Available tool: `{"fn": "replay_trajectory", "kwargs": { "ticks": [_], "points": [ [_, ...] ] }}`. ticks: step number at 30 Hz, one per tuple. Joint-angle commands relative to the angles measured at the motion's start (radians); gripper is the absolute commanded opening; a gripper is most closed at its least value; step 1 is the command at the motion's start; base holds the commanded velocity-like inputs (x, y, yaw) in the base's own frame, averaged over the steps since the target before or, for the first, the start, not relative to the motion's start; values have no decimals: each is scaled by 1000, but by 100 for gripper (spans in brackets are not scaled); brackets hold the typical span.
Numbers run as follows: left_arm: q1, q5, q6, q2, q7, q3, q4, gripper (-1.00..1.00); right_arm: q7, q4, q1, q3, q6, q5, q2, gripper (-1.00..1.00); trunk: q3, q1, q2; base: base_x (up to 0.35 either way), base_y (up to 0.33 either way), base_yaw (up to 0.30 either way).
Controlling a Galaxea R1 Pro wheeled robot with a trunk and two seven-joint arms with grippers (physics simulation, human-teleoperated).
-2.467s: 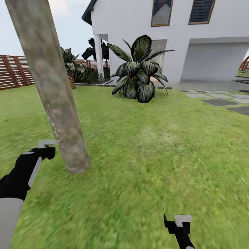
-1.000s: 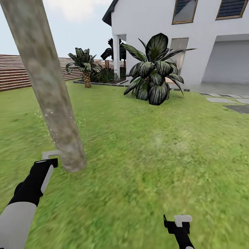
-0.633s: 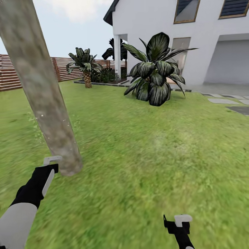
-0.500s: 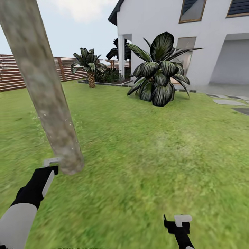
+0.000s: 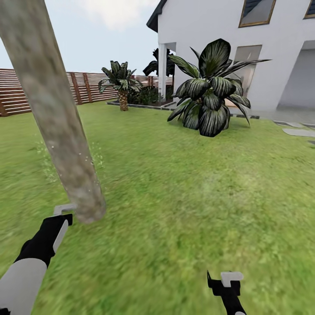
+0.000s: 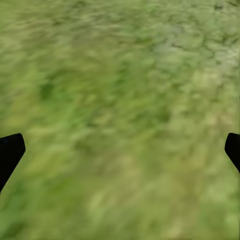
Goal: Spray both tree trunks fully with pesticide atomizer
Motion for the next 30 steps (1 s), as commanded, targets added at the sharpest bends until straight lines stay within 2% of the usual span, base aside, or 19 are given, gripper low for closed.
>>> {"fn": "replay_trajectory", "kwargs": {
  "ticks": [1,5,7,9,13,17,20,24,26,30],
  "points": [
    [0,-2,0,0,0,1,1,-100,0,0,0,0,0,0,0,100,0,0,0,333,-10,0],
    [1,-2,0,1,0,1,8,-100,0,0,0,0,0,0,0,100,0,0,0,338,-3,0],
    [1,-2,-9,6,0,3,38,-100,0,0,0,0,0,0,0,100,0,0,0,317,0,0],
    [1,-3,-71,8,0,4,83,-100,0,0,0,0,0,0,0,100,0,0,0,78,0,23],
    [1,-1,-100,-1,0,0,156,-100,0,1,0,0,0,0,0,100,0,0,0,11,0,222],
    [1,6,-101,-9,-1,0,165,-100,0,0,0,0,0,0,0,100,0,0,0,1,0,218],
    [1,6,-101,-3,-1,2,164,-100,0,-1,0,0,0,0,0,100,0,0,0,0,0,44],
    [1,7,-101,-15,0,-2,164,-100,0,-1,0,0,0,0,0,100,0,0,0,0,-9,7],
    [1,4,-101,-24,0,-1,159,-100,0,-1,0,0,0,0,0,100,0,0,0,0,-131,1],
    [1,2,-101,-25,0,1,155,-100,0,0,0,0,0,0,0,100,0,0,0,56,-242,0]
  ]
}}
